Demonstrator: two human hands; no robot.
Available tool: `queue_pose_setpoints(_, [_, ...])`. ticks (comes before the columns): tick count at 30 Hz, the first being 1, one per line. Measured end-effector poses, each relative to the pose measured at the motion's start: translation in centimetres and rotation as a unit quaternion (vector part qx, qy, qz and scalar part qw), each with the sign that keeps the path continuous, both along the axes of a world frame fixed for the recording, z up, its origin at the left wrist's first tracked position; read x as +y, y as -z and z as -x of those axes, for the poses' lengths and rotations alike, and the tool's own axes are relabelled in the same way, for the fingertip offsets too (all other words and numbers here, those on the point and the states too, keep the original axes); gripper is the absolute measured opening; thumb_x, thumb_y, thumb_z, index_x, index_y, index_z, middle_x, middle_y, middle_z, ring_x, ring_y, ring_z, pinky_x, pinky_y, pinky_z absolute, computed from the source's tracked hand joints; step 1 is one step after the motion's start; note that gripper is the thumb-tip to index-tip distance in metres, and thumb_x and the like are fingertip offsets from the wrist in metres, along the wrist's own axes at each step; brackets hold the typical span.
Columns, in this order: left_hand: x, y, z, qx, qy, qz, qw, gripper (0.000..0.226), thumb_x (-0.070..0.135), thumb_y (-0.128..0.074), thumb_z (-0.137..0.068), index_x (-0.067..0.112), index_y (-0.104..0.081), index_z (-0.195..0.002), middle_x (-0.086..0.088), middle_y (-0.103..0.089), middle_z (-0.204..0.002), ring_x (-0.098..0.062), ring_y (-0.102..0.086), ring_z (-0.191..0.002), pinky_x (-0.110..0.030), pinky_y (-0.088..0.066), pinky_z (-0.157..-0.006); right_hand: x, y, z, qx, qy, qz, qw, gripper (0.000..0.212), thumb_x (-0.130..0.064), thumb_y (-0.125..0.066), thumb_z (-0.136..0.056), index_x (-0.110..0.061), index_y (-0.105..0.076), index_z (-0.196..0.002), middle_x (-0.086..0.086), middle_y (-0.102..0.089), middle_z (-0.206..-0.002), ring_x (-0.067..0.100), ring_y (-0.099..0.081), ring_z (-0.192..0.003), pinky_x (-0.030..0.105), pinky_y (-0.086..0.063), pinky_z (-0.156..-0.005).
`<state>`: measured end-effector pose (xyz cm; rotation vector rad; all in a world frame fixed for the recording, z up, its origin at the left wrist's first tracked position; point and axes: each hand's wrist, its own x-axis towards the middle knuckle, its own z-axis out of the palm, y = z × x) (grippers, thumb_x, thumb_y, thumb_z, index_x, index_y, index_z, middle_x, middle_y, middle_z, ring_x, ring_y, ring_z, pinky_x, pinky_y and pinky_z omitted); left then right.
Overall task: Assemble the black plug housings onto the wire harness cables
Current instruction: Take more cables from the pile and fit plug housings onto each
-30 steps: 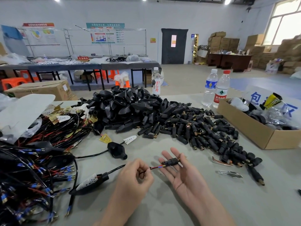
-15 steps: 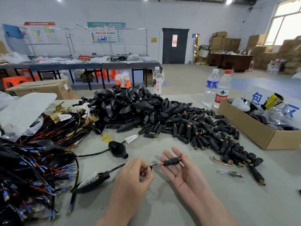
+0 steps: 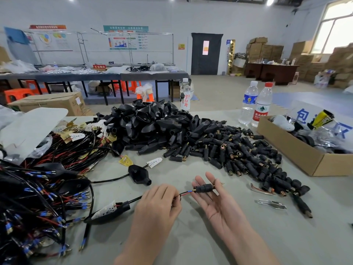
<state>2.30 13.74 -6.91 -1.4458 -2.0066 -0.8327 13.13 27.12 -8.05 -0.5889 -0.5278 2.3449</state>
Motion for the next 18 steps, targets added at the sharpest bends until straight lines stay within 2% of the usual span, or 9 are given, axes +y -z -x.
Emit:
queue_pose_setpoints(2, [0.01, 0.01, -0.06, 0.010, 0.000, 0.002, 1.000, 0.016, 0.022, -0.052, -0.086, 0.017, -0.058, -0.071, 0.009, -0.052, -0.068, -0.014, -0.051, -0.062, -0.024, -0.043, -0.056, -0.10, -0.04, 0.06, -0.003, 0.001, -0.002, 1.000, 0.033, -0.027, -0.043, -0.105, -0.006, -0.064, -0.120, 0.021, -0.071, -0.114, 0.033, -0.072, -0.100, 0.041, -0.062, -0.065])
queue_pose_setpoints(4, [-0.07, 0.12, 0.02, 0.005, -0.002, 0.007, 1.000, 0.013, 0.016, -0.063, -0.083, 0.017, -0.058, -0.072, 0.008, -0.052, -0.069, -0.016, -0.052, -0.062, -0.029, -0.047, -0.054, -0.13, -0.06, 0.08, -0.001, 0.002, -0.003, 1.000, 0.033, -0.027, -0.042, -0.106, -0.006, -0.063, -0.120, 0.020, -0.072, -0.113, 0.033, -0.072, -0.099, 0.041, -0.061, -0.065])
queue_pose_setpoints(6, [-0.17, 0.16, 0.06, -0.014, -0.006, 0.020, 1.000, 0.020, 0.011, -0.075, -0.078, 0.017, -0.057, -0.073, 0.009, -0.053, -0.070, -0.016, -0.052, -0.063, -0.030, -0.048, -0.055, -0.14, -0.10, 0.01, 0.001, 0.002, -0.006, 1.000, 0.033, -0.027, -0.041, -0.106, -0.006, -0.063, -0.121, 0.019, -0.072, -0.113, 0.033, -0.072, -0.099, 0.041, -0.061, -0.065])
queue_pose_setpoints(8, [-0.22, 0.18, 0.08, -0.023, -0.006, 0.029, 0.999, 0.022, 0.012, -0.078, -0.076, 0.019, -0.057, -0.073, 0.010, -0.053, -0.071, -0.015, -0.052, -0.064, -0.029, -0.047, -0.055, -0.16, -0.15, -0.02, 0.000, 0.001, -0.010, 1.000, 0.034, -0.027, -0.040, -0.106, -0.007, -0.063, -0.121, 0.018, -0.072, -0.113, 0.032, -0.073, -0.099, 0.041, -0.062, -0.066])
queue_pose_setpoints(13, [-0.27, 0.12, 0.12, -0.012, 0.004, 0.030, 0.999, 0.013, 0.019, -0.061, -0.087, 0.020, -0.057, -0.075, 0.011, -0.052, -0.073, -0.014, -0.050, -0.066, -0.028, -0.046, -0.057, -0.30, -0.31, 0.01, -0.008, 0.002, -0.027, 1.000, 0.034, -0.028, -0.041, -0.106, -0.008, -0.063, -0.122, 0.018, -0.072, -0.115, 0.031, -0.072, -0.102, 0.040, -0.062, -0.068])
queue_pose_setpoints(15, [-0.27, -0.02, 0.05, -0.011, 0.004, 0.034, 0.999, 0.015, 0.024, -0.051, -0.088, 0.020, -0.057, -0.075, 0.011, -0.052, -0.072, -0.014, -0.051, -0.065, -0.027, -0.046, -0.056, -0.34, -0.39, -0.05, -0.010, 0.005, -0.035, 0.999, 0.034, -0.028, -0.042, -0.105, -0.009, -0.064, -0.122, 0.018, -0.072, -0.115, 0.030, -0.072, -0.103, 0.039, -0.062, -0.069])
queue_pose_setpoints(18, [-0.15, -0.03, -0.02, -0.009, 0.019, 0.031, 0.999, 0.020, 0.024, -0.047, -0.089, 0.018, -0.059, -0.074, 0.009, -0.052, -0.071, -0.015, -0.052, -0.065, -0.028, -0.048, -0.057, -0.44, -0.50, -0.12, -0.012, 0.013, -0.047, 0.999, 0.033, -0.029, -0.043, -0.105, -0.010, -0.064, -0.122, 0.018, -0.072, -0.114, 0.029, -0.071, -0.104, 0.038, -0.061, -0.069])
